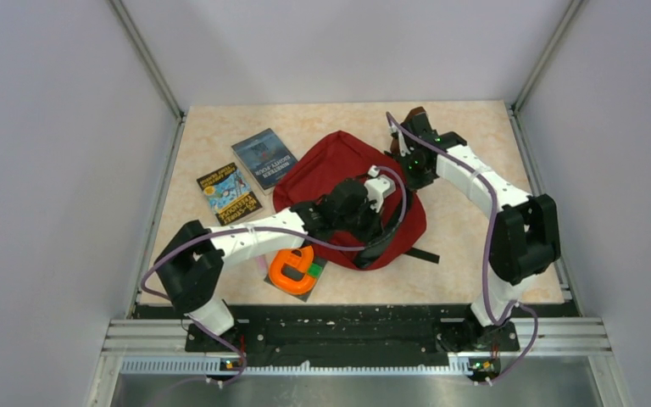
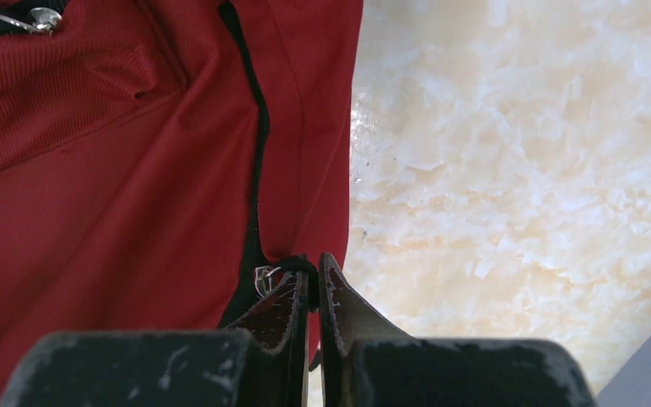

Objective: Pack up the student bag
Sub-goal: Unzip the student bag at the center of the board.

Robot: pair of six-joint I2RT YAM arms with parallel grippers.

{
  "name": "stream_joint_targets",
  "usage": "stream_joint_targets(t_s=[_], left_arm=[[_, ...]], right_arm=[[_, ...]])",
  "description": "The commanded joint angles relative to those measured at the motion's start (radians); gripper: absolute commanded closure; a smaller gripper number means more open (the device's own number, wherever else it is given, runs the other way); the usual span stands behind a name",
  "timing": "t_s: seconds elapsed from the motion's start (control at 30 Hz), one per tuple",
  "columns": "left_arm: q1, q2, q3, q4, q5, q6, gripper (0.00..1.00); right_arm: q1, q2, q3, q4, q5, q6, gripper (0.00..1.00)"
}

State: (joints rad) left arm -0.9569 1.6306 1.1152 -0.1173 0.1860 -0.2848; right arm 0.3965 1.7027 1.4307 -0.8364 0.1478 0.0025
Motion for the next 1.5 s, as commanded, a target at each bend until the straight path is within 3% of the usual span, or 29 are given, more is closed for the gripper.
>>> stream_joint_targets(t_s=[0.0, 0.57, 0.83, 1.0, 1.07, 1.3, 1.47], left_arm=[[-0.023, -0.071, -0.039, -0.129, 0.039, 0.010, 1.00], [-0.023, -0.328, 0.007, -0.285, -0.299, -0.053, 1.00], [-0.018, -0.444, 0.015, -0.292, -0.345, 0.009, 1.00], [0.081, -0.413, 0.067, -0.355, -0.254, -0.024, 1.00], [0.130, -0.400, 0.087, -0.352, -0.212, -0.043, 1.00], [0.241, -0.327, 0.178, -0.391, -0.141, -0.052, 1.00], [0.264, -0.301, 0.192, -0.397, -0.109, -0.033, 1.00]], right_arm=[[-0.013, 0.067, 0.113, 0.075, 0.087, -0.062, 1.00], [-0.013, 0.266, 0.257, 0.009, 0.189, -0.055, 1.00], [-0.013, 0.308, 0.304, -0.011, 0.182, -0.009, 1.00], [-0.013, 0.286, 0.372, -0.031, 0.090, 0.036, 1.00], [-0.013, 0.269, 0.400, -0.045, 0.048, 0.054, 0.90], [-0.013, 0.166, 0.417, -0.140, 0.034, 0.110, 0.39], [-0.012, 0.018, 0.233, -0.105, -0.066, 0.187, 0.31]])
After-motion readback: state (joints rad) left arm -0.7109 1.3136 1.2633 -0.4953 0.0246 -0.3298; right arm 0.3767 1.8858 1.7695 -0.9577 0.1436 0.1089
